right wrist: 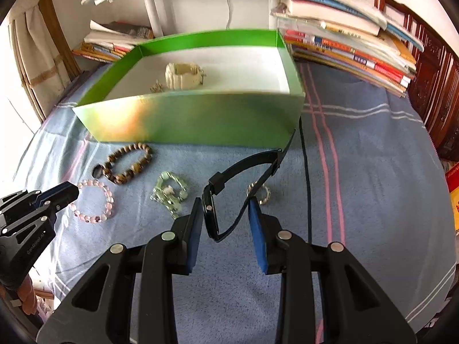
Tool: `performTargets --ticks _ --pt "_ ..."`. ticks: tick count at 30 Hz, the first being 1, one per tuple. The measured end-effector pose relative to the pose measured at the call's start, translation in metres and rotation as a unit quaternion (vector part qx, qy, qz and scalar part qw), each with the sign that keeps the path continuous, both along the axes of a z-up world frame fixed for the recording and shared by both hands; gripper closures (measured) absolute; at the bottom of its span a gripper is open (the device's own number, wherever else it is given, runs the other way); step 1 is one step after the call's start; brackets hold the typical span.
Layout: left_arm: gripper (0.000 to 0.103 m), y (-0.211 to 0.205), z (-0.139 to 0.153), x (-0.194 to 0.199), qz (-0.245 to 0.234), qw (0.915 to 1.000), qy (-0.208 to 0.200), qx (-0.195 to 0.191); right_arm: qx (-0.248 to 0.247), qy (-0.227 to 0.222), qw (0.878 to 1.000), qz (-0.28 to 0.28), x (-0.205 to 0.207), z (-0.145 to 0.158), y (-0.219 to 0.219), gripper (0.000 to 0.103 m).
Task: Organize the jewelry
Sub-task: 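Carry the black watch and pink bracelet into the green box and open both grippers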
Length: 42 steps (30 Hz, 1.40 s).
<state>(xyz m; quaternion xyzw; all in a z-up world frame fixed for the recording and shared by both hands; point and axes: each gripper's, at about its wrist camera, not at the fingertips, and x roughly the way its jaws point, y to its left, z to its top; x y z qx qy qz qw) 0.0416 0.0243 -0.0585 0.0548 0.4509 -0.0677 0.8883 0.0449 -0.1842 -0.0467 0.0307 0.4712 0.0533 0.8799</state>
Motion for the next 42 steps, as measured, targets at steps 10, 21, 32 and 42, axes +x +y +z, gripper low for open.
performTargets --ticks 10,21,32,42 --pt "0.095 0.002 0.067 0.006 -0.021 0.9977 -0.053 -0.035 0.013 -0.073 0.997 0.011 -0.014 0.054 -0.002 0.071" --pt "0.095 0.001 0.096 0.024 -0.021 0.9959 -0.073 -0.048 0.007 -0.102 0.995 0.003 -0.004 0.075 -0.010 0.070" --pt "0.095 -0.003 0.045 0.027 -0.022 0.9984 -0.010 -0.051 -0.027 0.003 0.998 0.057 0.043 -0.007 0.033 0.067" --pt "0.095 -0.004 0.048 0.030 -0.024 0.9984 -0.012 -0.051 -0.015 -0.013 0.998 0.060 0.030 0.014 0.033 0.089"
